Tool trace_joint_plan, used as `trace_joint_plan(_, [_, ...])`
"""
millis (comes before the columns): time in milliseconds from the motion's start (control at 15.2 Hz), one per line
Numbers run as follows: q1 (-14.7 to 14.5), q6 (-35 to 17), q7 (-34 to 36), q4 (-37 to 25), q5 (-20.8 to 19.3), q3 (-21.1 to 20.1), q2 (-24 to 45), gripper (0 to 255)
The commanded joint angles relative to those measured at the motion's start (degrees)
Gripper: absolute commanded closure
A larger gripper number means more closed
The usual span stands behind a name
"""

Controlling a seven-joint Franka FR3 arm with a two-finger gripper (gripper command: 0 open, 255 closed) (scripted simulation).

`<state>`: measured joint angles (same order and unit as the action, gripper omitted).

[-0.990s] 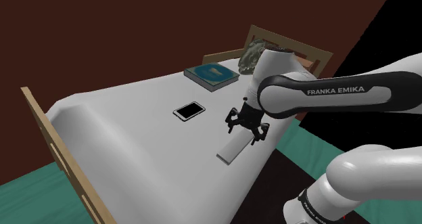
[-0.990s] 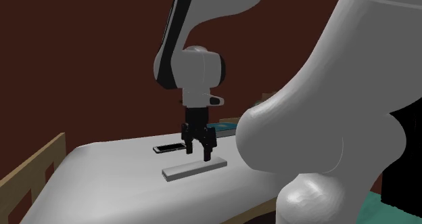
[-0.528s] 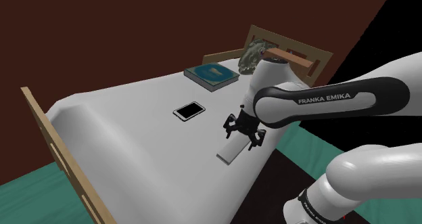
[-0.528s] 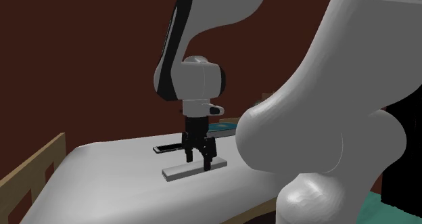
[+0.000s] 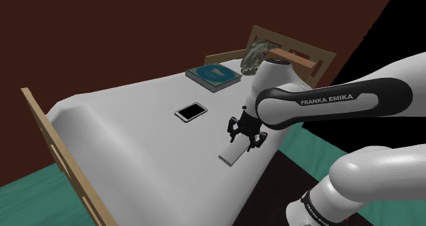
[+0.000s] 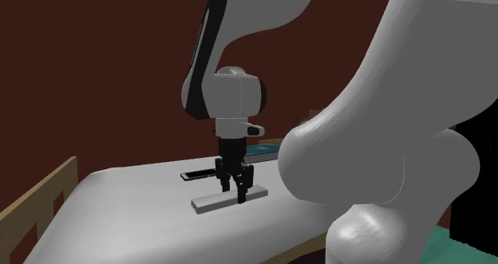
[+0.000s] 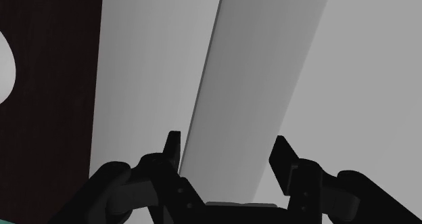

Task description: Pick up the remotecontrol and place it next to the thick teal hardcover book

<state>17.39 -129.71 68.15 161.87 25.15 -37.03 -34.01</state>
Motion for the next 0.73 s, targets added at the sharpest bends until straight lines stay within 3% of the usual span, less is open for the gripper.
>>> trace_joint_plan(0, [0.00,0.00,-0.01,0.02,0.00,-0.01,0.01,255])
trace_joint_plan(396, [0.00,0.00,-0.01,0.01,-0.01,-0.01,0.01,255])
trace_joint_plan(660, [-0.30,4.34,-0.08,-1.53,-0.72,1.55,-2.80,255])
